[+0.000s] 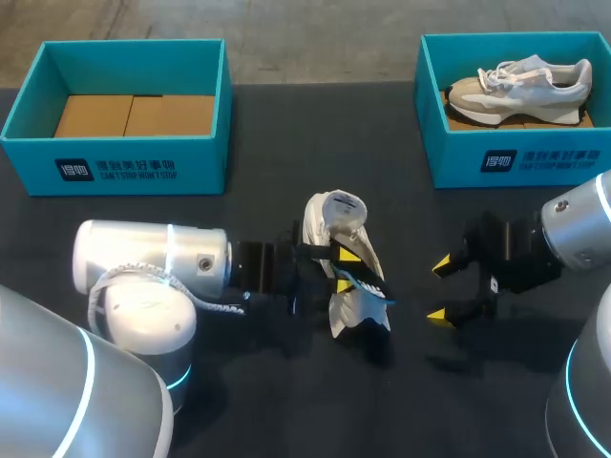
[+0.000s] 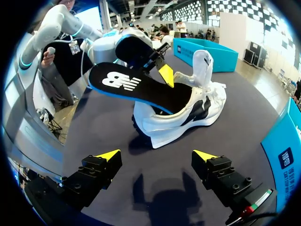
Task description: Take the shoe out of the shoebox, open the shoe tongue, remove and reinsert the insole, then place the shoe into the shoebox
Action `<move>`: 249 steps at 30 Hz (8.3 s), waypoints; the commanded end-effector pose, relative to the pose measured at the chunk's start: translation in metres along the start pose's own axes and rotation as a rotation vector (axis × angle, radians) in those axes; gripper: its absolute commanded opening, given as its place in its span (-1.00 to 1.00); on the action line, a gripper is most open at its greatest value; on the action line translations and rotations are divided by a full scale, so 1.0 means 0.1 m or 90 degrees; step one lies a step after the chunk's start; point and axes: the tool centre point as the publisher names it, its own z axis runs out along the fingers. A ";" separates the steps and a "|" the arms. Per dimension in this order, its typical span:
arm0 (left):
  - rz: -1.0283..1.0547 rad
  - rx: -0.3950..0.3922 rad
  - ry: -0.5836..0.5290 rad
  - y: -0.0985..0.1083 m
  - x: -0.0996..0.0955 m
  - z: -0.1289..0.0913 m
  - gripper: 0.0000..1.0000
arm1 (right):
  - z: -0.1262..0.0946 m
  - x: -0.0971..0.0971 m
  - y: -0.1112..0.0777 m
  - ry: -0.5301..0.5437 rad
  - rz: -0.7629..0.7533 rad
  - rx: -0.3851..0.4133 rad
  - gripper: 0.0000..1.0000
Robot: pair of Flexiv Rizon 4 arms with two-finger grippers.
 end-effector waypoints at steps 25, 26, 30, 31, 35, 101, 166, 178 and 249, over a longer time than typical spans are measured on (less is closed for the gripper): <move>0.075 -0.034 0.052 0.11 0.08 -0.03 -1.00 | 0.01 0.01 0.00 -0.001 0.000 0.000 1.00; 0.077 -0.034 0.051 0.11 0.08 -0.03 -1.00 | 0.01 0.01 0.00 -0.001 0.000 0.000 1.00; 0.089 -0.042 0.040 0.14 0.03 -0.03 -1.00 | 0.01 0.01 0.00 -0.001 0.000 0.000 1.00; 0.093 -0.044 0.040 0.16 0.03 -0.03 -1.00 | 0.01 0.01 0.00 -0.001 0.000 0.000 1.00; 0.101 -0.052 0.037 0.20 0.03 -0.02 -1.00 | 0.01 0.01 0.00 -0.001 0.000 0.000 1.00; 0.122 0.000 0.019 -0.08 -0.03 -0.05 -0.08 | 0.01 0.01 0.00 -0.001 0.000 0.000 1.00; 0.150 0.016 0.040 0.01 0.06 0.10 -1.00 | 0.12 -0.22 0.24 -0.015 -0.051 0.001 1.00; 0.146 -0.007 0.053 0.16 0.06 0.07 -1.00 | 0.10 -0.22 0.23 -0.019 -0.050 -0.001 1.00; 0.173 0.039 0.124 -0.19 -0.22 -0.11 0.95 | 0.05 -0.18 0.25 -0.024 -0.046 0.004 1.00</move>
